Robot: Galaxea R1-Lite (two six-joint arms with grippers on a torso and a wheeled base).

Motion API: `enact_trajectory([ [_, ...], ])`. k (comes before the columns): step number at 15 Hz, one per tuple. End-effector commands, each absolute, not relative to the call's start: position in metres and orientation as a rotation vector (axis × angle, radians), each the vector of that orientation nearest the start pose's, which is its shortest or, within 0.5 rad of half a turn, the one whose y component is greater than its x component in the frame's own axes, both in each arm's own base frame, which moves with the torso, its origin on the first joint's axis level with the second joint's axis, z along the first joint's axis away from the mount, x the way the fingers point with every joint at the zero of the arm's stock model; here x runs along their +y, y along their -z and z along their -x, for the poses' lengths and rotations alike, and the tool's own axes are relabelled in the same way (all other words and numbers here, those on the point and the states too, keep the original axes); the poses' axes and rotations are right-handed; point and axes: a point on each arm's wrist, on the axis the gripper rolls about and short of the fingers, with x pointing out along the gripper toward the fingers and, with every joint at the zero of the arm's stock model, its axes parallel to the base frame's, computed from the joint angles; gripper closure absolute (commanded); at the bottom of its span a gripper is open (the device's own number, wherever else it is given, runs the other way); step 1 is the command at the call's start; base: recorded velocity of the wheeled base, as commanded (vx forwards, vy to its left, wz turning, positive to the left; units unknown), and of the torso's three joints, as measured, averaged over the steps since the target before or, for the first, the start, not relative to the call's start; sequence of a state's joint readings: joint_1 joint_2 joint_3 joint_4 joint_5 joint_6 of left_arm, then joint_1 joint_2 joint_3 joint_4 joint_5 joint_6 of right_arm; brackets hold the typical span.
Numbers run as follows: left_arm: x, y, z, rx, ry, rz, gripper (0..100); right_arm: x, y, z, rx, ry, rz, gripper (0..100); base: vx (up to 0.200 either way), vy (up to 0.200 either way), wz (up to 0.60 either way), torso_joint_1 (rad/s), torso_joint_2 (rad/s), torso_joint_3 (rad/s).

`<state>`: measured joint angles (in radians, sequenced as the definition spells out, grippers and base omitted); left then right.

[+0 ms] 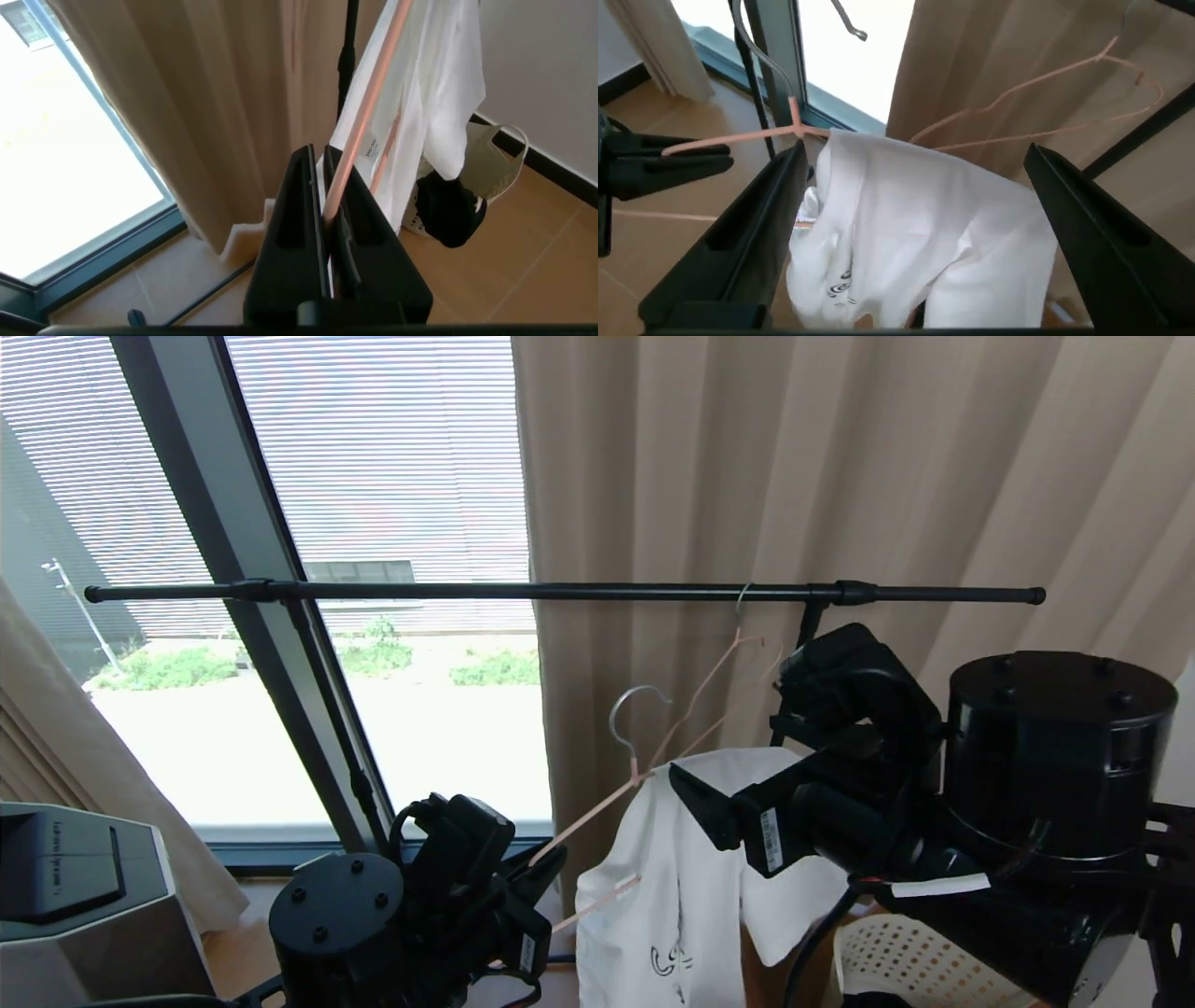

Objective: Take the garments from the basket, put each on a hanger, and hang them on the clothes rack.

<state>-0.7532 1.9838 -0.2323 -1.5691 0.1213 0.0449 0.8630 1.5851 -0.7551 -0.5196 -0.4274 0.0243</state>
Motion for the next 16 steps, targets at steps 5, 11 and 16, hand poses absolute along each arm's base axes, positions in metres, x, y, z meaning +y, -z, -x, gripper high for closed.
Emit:
enact_trajectory([
  [5,-0.178,-0.071,-0.192,0.155,0.653,-0.123,100,0.095,-0.214,-0.225,0.198,-0.639,0.421,0,0.0,0.0,0.0,0.0,0.0,0.0],
  [11,-0.177,-0.07,-0.188,0.166,0.694,-0.124,100,0.061,-0.219,-0.278,0.304,-1.125,0.679,0,0.0,0.0,0.0,0.0,0.0,0.0],
  [16,-0.179,-0.072,-0.183,0.161,0.717,-0.124,100,0.064,-0.187,-0.301,0.455,-1.27,0.608,0,0.0,0.0,0.0,0.0,0.0,0.0],
])
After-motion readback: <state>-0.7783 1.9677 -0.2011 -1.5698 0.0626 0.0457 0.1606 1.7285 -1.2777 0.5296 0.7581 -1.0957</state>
